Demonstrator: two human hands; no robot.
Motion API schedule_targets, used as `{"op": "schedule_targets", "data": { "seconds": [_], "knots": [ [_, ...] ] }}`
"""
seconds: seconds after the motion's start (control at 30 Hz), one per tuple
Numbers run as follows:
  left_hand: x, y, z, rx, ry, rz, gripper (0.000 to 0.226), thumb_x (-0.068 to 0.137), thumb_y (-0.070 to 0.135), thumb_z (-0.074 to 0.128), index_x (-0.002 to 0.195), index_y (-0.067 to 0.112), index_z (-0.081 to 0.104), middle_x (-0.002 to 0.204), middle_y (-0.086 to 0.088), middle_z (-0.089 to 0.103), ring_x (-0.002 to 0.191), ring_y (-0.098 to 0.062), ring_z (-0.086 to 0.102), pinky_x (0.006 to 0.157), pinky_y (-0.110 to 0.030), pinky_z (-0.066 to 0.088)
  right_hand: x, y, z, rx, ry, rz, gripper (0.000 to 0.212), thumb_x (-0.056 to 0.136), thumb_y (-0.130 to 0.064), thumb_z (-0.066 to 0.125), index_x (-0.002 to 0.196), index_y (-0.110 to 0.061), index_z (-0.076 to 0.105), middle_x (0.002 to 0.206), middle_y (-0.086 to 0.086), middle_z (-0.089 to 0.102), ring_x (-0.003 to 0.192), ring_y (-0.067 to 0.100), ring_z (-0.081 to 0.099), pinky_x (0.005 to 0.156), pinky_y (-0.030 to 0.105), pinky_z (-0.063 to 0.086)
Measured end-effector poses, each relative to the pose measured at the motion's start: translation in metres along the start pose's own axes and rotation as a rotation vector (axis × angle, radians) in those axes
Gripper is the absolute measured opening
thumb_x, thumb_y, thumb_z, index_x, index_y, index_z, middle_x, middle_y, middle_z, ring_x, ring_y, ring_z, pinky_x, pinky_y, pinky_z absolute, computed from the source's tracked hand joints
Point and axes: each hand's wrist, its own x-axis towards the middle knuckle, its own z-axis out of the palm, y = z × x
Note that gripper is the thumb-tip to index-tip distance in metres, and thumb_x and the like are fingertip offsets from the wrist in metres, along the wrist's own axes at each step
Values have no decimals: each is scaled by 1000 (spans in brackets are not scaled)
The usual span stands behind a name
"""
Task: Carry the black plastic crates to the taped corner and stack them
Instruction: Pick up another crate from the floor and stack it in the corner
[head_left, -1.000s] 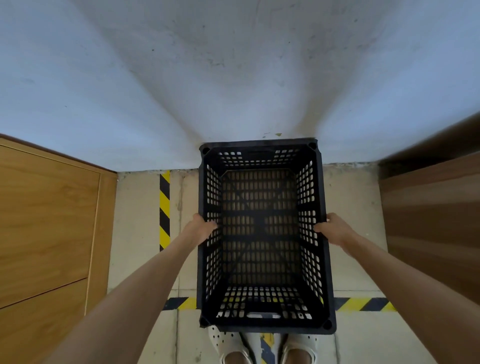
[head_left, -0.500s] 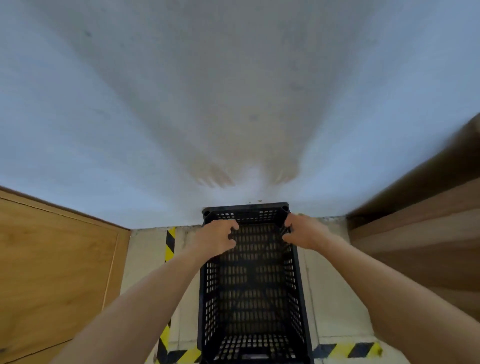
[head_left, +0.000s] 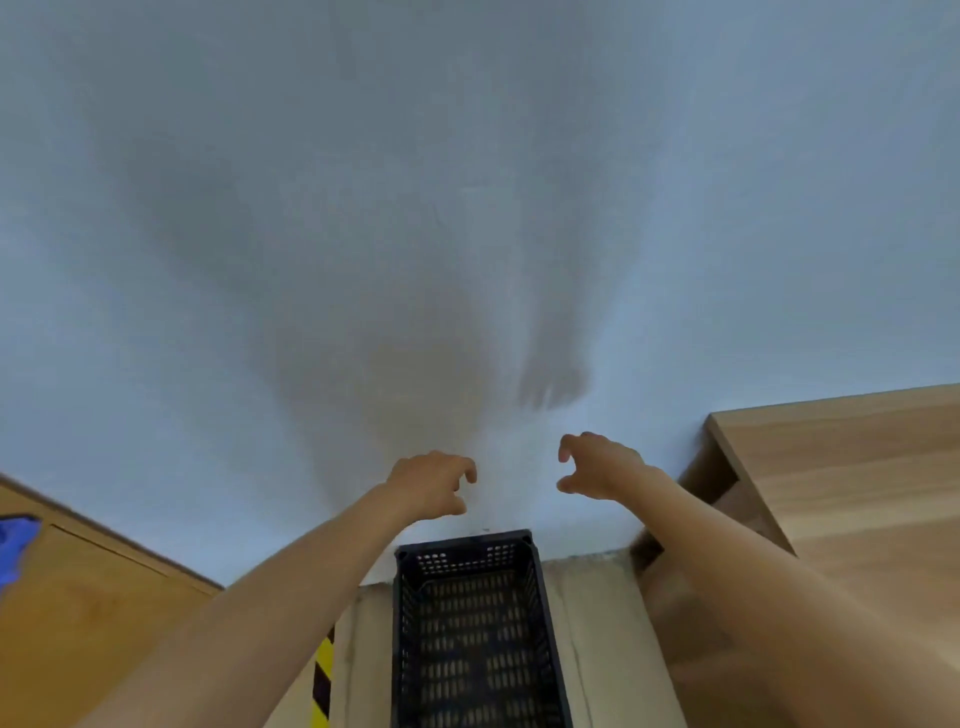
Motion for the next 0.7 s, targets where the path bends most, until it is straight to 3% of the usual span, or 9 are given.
{"op": "schedule_targets", "data": {
  "seconds": [0.23,0.37,0.7],
  "knots": [
    [-62,5,-93,82,98,91,39,90,37,62,128,32,52,124,6,62,111,-18,58,80,-31,42,-93,-23,-73,-28,141,119,42,89,-39,58,128,-25,50,131,0,51,116,22,54,90,35,42],
    [-106,11,-132,119,153,146,37,89,37,64,125,32,55,121,9,62,113,-18,57,88,-34,42,-154,-45,-100,1,231,193,34,91,-37,53,123,-25,54,129,0,53,119,23,52,92,37,42],
    [-165,109,-161,254,204,409,38,88,37,66,124,32,55,118,10,64,111,-18,58,88,-35,42,-293,-42,-89,92,368,321,35,91,-32,52,123,-17,53,124,5,53,113,26,55,91,36,45]
  ]
}}
